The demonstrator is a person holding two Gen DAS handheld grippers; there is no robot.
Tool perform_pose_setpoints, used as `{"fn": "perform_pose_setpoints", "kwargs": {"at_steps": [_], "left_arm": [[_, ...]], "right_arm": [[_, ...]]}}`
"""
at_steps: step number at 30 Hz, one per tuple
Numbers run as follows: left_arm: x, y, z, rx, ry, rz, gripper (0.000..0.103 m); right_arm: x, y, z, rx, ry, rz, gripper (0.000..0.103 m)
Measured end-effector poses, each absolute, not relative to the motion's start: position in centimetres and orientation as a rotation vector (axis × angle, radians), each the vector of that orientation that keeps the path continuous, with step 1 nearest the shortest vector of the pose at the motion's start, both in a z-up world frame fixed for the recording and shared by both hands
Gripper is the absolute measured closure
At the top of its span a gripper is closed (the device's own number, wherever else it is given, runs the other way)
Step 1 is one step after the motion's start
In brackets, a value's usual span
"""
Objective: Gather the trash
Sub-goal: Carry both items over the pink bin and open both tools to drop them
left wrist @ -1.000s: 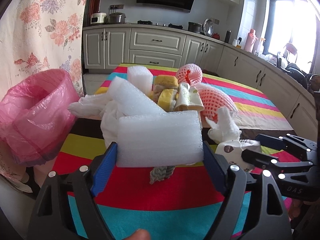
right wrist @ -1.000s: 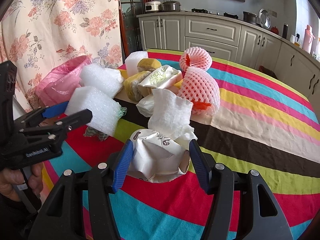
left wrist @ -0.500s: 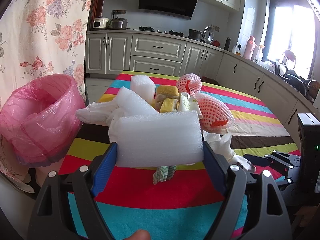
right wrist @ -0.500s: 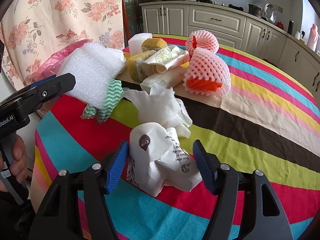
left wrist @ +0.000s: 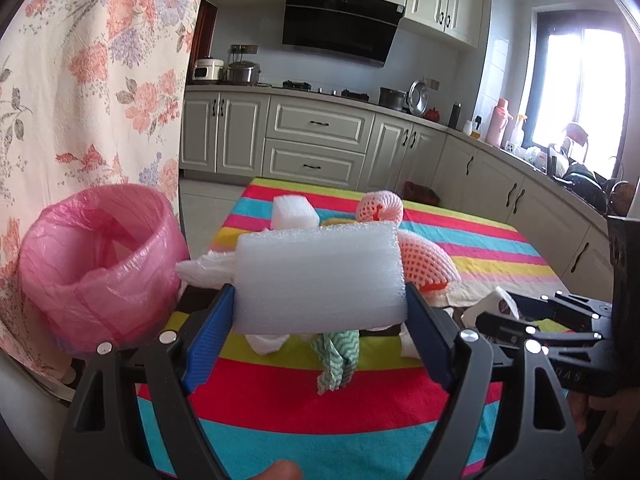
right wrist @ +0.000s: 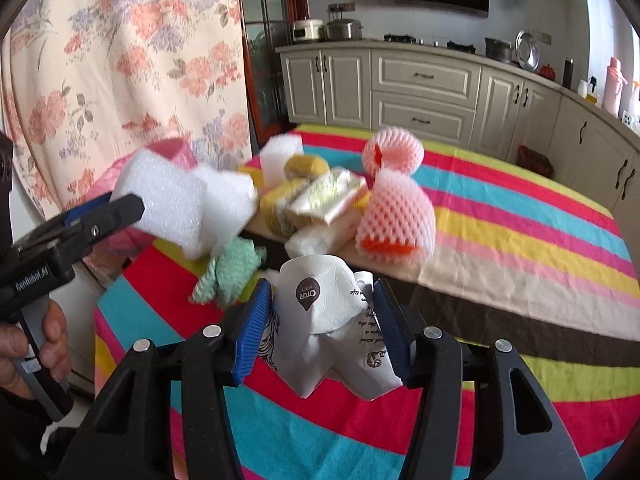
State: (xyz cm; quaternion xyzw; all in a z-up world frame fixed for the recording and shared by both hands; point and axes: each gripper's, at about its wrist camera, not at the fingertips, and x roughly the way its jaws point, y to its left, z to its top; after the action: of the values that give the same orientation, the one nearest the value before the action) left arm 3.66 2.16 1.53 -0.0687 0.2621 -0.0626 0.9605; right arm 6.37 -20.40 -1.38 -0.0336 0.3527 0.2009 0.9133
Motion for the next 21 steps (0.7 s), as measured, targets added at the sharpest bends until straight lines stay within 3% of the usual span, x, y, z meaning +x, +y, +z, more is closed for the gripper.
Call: {"fn": "perform_pose_setpoints", "kwargs": {"at_steps": [21], "left_arm": [[5.4,17.2,7.5,-0.136,0.393,0.231,0.023]], "right_arm": [[15.2,-6.4,6.0,-0.077,0.582,0.632,0.052]]}}
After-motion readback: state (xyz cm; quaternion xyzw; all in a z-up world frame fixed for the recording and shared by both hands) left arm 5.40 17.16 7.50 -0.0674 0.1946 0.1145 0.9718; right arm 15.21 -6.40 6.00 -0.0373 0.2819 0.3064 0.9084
